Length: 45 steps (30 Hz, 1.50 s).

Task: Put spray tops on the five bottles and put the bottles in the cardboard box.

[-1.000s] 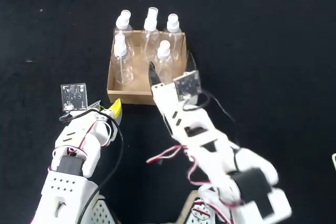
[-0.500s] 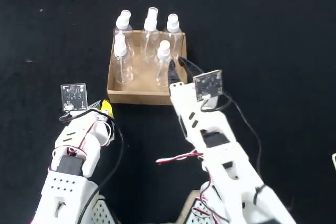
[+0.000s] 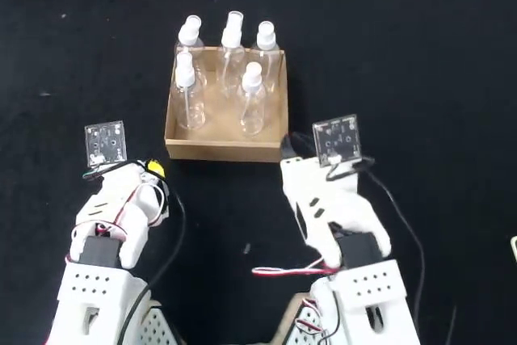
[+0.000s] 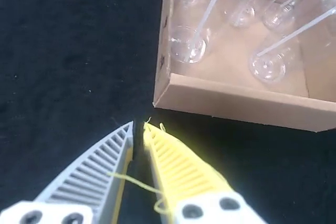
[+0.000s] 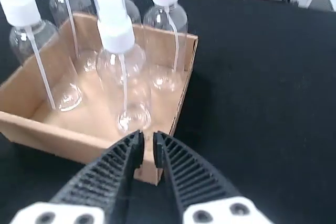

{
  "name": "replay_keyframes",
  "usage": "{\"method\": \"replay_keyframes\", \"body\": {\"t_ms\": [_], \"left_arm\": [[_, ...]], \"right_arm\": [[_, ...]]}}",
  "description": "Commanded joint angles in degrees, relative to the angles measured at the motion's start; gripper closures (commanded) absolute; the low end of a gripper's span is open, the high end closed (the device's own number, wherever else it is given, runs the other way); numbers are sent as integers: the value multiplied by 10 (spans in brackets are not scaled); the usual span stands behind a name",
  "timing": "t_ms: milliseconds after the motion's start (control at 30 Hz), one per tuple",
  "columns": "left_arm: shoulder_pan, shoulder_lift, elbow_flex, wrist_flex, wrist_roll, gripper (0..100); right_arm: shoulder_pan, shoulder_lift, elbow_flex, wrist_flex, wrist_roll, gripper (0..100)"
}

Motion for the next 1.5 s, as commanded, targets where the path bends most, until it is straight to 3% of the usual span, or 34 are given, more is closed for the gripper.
{"method": "replay_keyframes", "body": {"t_ms": [0, 267, 567, 700, 833, 1033, 1100, 1467], "left_arm": [[-7, -18, -33, 21, -8, 970], [-5, -271, 43, 90, -77, 970], [20, -226, 70, 47, -80, 970], [-4, -222, 123, 44, -186, 970], [-53, -229, 110, 120, -265, 970], [-64, -262, 119, 313, -192, 970], [-65, -263, 119, 343, -173, 970], [-63, -263, 119, 353, -166, 970]], "right_arm": [[12, -59, 33, 5, 0, 987], [11, -211, 71, 147, 4, 987], [17, -302, 124, 247, 5, 986], [62, -298, 124, 360, 5, 986], [104, -298, 124, 432, 4, 986], [115, -301, 124, 437, 5, 986], [115, -301, 124, 437, 5, 986], [169, -311, 124, 440, 5, 986]]}}
